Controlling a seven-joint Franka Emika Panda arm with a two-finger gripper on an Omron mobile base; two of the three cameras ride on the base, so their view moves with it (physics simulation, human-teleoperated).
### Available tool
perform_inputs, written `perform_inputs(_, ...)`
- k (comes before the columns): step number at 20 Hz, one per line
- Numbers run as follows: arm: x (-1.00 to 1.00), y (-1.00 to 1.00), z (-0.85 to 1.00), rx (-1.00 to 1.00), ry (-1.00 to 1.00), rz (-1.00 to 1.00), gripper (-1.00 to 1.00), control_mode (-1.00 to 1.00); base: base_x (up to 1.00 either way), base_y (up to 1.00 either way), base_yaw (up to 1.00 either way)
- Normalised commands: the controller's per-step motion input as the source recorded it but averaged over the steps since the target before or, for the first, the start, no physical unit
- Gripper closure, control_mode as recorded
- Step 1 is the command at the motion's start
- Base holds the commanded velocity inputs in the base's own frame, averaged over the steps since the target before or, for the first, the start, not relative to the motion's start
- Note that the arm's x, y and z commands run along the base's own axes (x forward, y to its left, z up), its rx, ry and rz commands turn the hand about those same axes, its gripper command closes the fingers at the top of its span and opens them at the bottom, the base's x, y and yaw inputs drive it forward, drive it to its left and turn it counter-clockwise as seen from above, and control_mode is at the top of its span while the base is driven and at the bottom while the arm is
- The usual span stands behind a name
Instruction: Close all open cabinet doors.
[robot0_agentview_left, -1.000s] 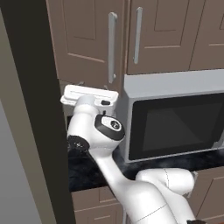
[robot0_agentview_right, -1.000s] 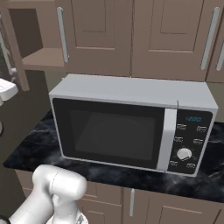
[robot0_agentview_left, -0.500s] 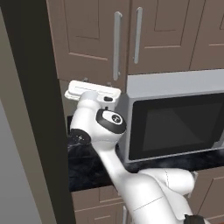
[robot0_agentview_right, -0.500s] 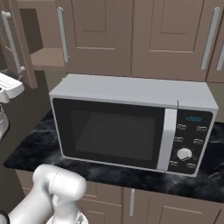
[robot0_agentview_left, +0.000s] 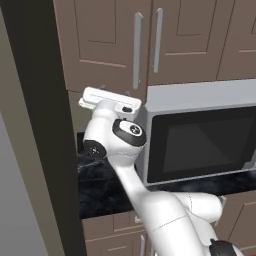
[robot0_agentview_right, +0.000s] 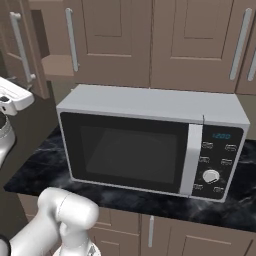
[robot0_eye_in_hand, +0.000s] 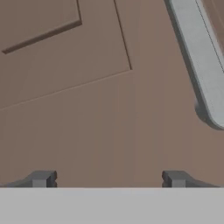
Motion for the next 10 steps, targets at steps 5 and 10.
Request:
perform_inputs(5,0.22,-0.39,0.00,0.02,0.00,0.00,-1.00,-1.00,0.00,0.00,0.00)
perform_inputs(10,0.25,-0.39,0.00,0.01,0.00,0.00,-1.00,-1.00,0.00,0.00,0.00)
